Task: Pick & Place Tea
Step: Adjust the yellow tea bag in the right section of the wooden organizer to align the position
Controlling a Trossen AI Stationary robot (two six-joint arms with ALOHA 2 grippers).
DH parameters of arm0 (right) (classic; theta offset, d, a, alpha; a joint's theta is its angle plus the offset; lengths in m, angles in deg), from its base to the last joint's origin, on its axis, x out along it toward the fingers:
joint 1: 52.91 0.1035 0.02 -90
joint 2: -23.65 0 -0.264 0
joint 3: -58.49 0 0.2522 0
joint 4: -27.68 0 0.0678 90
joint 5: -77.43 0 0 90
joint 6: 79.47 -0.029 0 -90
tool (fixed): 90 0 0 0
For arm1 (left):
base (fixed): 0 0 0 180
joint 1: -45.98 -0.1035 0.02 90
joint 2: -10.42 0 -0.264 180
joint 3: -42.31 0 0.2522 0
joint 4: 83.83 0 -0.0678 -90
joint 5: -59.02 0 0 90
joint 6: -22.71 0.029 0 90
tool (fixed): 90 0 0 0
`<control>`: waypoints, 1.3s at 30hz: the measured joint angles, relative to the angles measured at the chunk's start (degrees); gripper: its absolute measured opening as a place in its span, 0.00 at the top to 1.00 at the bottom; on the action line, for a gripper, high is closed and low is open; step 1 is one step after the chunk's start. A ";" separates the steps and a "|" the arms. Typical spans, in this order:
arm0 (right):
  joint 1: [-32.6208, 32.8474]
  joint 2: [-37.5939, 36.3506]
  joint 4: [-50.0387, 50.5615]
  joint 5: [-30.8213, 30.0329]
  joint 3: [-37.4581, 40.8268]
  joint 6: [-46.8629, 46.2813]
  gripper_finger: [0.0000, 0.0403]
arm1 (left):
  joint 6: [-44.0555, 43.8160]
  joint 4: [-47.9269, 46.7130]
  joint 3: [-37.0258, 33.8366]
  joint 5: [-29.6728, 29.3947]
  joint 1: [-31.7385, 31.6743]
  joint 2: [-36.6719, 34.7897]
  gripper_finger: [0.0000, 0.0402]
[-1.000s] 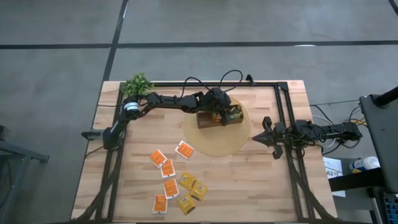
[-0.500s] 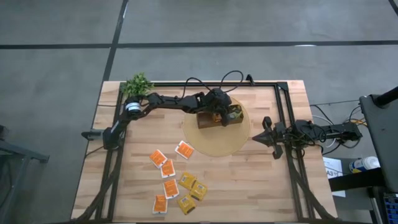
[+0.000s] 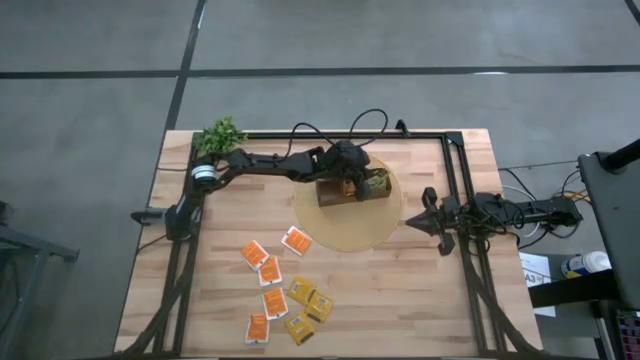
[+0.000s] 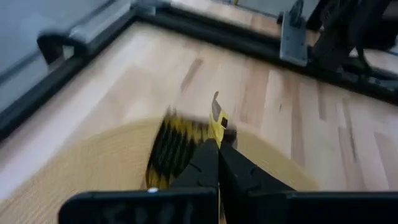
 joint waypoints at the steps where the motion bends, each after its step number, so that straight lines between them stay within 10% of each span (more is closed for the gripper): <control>1: 0.01 0.00 0.00 0.00 0.00 -0.02 0.98 | -0.75 0.02 -1.29 -0.39 0.17 -0.60 1.00; 15: -0.01 -0.02 0.00 -0.02 0.00 0.00 0.98 | -11.97 35.24 -19.60 -3.42 2.05 -4.06 1.00; 39: 0.00 0.00 0.00 -0.02 0.00 0.00 0.98 | -16.19 52.46 -20.81 -8.76 2.16 5.84 1.00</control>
